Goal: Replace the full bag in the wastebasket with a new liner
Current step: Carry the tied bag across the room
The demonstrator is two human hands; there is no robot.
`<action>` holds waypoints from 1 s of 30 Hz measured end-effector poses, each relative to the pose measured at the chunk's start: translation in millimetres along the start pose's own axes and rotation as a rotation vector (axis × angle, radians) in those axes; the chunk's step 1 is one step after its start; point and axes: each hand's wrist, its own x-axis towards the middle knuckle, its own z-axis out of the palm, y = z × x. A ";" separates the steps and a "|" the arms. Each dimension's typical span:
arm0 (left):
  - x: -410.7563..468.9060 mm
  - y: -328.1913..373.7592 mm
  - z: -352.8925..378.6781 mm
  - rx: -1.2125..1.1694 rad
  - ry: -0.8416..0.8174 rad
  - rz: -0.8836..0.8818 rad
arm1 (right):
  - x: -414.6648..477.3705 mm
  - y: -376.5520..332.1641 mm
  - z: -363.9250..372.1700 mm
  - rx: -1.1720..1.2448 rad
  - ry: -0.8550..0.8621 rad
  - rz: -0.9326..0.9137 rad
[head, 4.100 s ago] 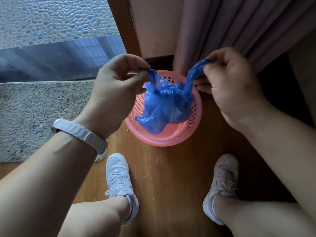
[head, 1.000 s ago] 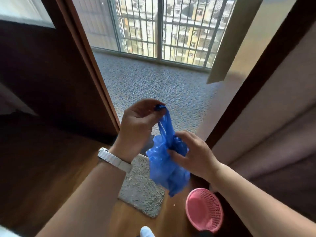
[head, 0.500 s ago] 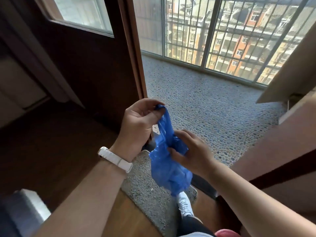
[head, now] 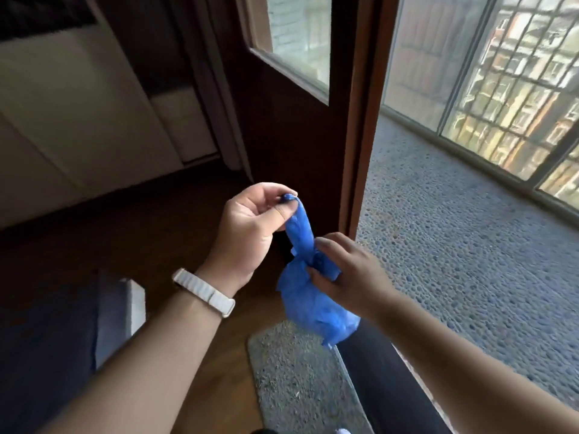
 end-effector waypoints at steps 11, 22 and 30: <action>65.2 -31.3 -84.3 0.054 0.227 -0.003 | 100.9 13.3 86.8 0.077 -0.124 -0.129; 207.0 -89.7 -226.7 -0.010 0.288 -0.057 | 260.6 25.4 218.0 0.011 -0.276 -0.123; 302.3 -92.0 -339.4 -0.037 0.314 0.001 | 381.8 -2.4 312.6 0.021 -0.255 -0.189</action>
